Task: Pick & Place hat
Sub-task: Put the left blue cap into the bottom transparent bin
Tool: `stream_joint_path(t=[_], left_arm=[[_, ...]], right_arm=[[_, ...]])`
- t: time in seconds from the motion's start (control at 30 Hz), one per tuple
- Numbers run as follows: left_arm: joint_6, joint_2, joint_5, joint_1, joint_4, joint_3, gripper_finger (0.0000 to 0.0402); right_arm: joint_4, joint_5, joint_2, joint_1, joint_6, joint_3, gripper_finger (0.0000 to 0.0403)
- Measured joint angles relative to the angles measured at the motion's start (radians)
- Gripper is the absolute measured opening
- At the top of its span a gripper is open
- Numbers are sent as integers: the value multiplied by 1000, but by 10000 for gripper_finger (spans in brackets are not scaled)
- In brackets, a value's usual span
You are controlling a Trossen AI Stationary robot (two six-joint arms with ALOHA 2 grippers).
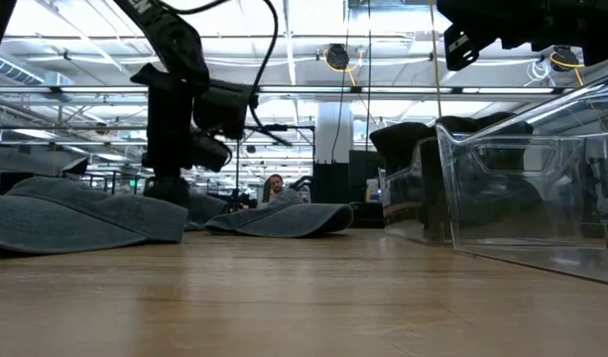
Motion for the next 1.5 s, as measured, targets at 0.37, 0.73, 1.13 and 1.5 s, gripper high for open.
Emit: stream_joint_path(t=[0.37,0.73,1.13,1.5], left_arm=[[-154,52,-16,0,-56,0,381],[-182,52,6,2,-48,0,203],[-205,34,-127,-53,-379,133,8],[48,6,-259,-369,-509,613,6]], right_arm=[[-12,-1,0,0,-3,0,0],[-19,-1,0,0,-3,0,0],[-20,2,0,0,-3,0,0],[-25,2,0,0,20,0,0]])
